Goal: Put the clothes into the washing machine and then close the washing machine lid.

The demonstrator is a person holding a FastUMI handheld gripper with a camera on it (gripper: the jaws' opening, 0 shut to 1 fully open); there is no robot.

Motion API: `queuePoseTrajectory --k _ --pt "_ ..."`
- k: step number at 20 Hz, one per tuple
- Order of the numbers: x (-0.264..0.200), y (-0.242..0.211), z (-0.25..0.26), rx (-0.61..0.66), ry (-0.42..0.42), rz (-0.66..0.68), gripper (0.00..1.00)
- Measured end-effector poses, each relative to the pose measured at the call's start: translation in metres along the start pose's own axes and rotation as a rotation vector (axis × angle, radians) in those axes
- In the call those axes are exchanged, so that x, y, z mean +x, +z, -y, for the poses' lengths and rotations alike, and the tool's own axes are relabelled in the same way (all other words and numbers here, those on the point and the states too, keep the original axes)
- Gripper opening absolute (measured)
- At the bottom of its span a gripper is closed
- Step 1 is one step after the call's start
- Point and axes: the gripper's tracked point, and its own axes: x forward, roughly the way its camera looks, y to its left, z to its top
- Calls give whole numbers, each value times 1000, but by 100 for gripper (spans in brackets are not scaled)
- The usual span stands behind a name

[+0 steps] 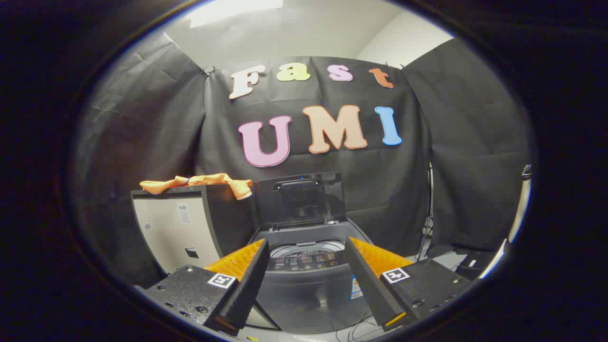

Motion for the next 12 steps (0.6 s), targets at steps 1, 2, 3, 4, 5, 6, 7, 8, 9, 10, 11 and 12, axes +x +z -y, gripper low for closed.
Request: queuePoseTrajectory --k 1,2,3,4,5,6,7,8,9,10,11,12 --pt "1 3 -2 0 -2 1 96" --pt "3 3 -5 2 -4 -2 96" --pt "4 5 -8 3 -7 -8 96" --pt "7 7 -11 5 -7 -11 96" --pt "9 11 -16 7 -6 -11 96" --pt "12 14 -21 10 -5 -9 96" --pt "15 19 -28 15 -1 -7 96" --pt "18 24 -34 21 -5 -9 96" --pt "23 27 -38 30 -18 -20 96" --pt "27 29 -44 42 -33 -36 96" --pt "32 33 -50 48 -43 -44 96" --pt "37 37 -59 51 -46 -48 96"
